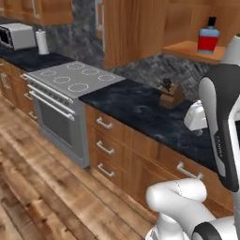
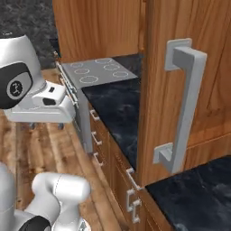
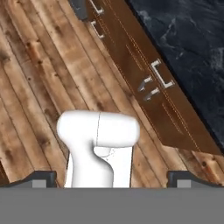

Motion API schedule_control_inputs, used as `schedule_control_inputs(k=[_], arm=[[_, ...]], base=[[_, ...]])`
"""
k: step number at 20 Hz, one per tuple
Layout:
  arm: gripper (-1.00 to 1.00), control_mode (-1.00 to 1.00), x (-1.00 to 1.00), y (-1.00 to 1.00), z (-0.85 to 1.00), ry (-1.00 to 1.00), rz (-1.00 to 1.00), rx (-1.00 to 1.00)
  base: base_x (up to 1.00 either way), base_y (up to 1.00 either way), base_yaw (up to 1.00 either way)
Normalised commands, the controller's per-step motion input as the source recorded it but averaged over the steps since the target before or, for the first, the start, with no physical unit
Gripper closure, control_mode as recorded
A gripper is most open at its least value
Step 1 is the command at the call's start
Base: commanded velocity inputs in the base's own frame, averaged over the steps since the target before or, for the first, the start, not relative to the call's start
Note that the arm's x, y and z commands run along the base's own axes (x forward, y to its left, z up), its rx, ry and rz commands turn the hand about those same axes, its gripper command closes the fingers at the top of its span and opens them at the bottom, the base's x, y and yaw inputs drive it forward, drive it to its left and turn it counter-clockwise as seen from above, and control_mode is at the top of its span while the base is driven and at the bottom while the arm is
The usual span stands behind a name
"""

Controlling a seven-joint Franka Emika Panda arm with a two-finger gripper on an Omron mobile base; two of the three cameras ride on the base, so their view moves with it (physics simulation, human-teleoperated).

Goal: Get the candle and the liquor from the cabinet and move them to the dining counter.

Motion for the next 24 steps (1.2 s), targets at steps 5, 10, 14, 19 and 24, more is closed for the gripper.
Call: schedule_control_inputs(k=[5,10,14,19,24], arm=[[-1.00,1.00,0.00,0.00,0.00,0.00,0.00,0.00],[-1.00,1.00,0.00,0.00,0.00,0.00,0.00,0.00],[-1.00,1.00,0.00,0.00,0.00,0.00,0.00,0.00],[-1.00,1.00,0.00,0.00,0.00,0.00,0.00,0.00],[-1.00,1.00,0.00,0.00,0.00,0.00,0.00,0.00]], base=[[0.09,0.00,-0.84],[0.00,0.00,-0.79],[0.02,0.28,-0.66],[0.00,0.61,-0.56],[0.00,0.73,-0.45]])
